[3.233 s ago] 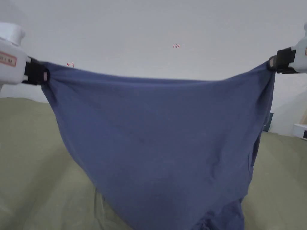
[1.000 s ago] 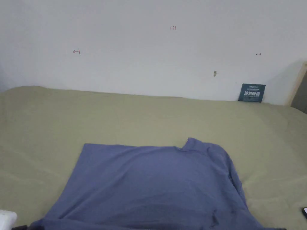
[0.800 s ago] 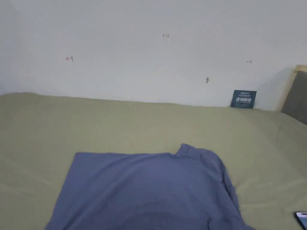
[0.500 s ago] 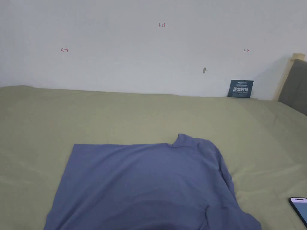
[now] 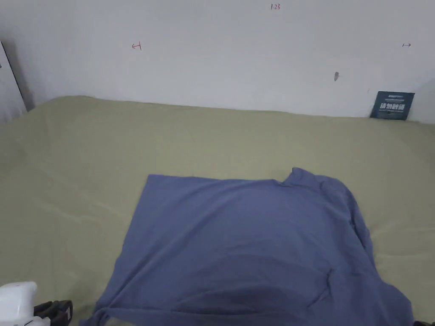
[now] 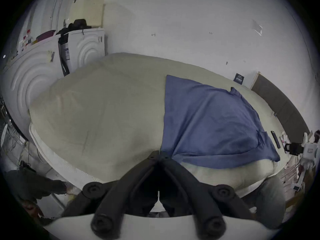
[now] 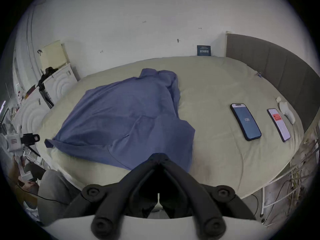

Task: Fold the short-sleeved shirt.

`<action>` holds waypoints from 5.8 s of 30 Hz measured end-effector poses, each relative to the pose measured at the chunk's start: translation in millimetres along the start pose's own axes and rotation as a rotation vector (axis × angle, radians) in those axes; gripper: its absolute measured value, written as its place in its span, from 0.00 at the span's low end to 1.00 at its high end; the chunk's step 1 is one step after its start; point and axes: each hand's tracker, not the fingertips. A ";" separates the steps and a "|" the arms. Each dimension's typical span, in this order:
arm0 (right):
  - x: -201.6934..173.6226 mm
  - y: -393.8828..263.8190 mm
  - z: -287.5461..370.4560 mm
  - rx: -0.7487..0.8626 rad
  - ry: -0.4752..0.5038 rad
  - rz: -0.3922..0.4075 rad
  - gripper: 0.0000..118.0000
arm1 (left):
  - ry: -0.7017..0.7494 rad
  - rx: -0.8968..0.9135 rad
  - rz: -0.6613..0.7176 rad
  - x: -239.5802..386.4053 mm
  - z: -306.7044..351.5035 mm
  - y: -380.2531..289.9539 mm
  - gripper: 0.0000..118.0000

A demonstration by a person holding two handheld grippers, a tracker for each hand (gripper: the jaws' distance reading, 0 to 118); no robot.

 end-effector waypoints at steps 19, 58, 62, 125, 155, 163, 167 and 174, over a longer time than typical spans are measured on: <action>17.2 4.9 -24.1 -0.051 0.022 -0.059 0.01 | -0.113 -0.143 -0.107 22.6 -71.2 -16.2 0.29; 12.3 151.0 -106.3 -0.165 -0.037 0.199 0.03 | -0.045 -0.170 -0.168 36.7 -123.6 132.3 0.00; 16.6 181.2 -146.2 -0.188 -0.046 0.133 0.03 | -0.044 -0.225 -0.110 41.9 -163.0 158.7 0.00; 28.8 105.7 -188.0 -0.225 -0.038 -0.077 0.08 | -0.108 -0.257 -0.018 40.7 -195.3 95.4 0.08; 61.8 -4.5 -62.1 -0.395 0.074 -0.091 0.31 | -0.158 -0.366 -0.004 -4.5 -76.4 -14.7 0.24; 70.9 31.2 -15.5 -0.307 -0.007 -0.068 0.65 | -0.136 -0.262 -0.012 -15.3 -43.1 12.5 0.61; 57.9 59.2 -1.5 -0.224 0.005 -0.031 0.65 | -0.142 -0.174 -0.051 -1.9 -22.2 55.6 0.61; 35.5 81.1 -33.3 -0.237 0.003 0.028 0.00 | -0.138 -0.175 -0.062 24.9 -65.0 82.9 0.00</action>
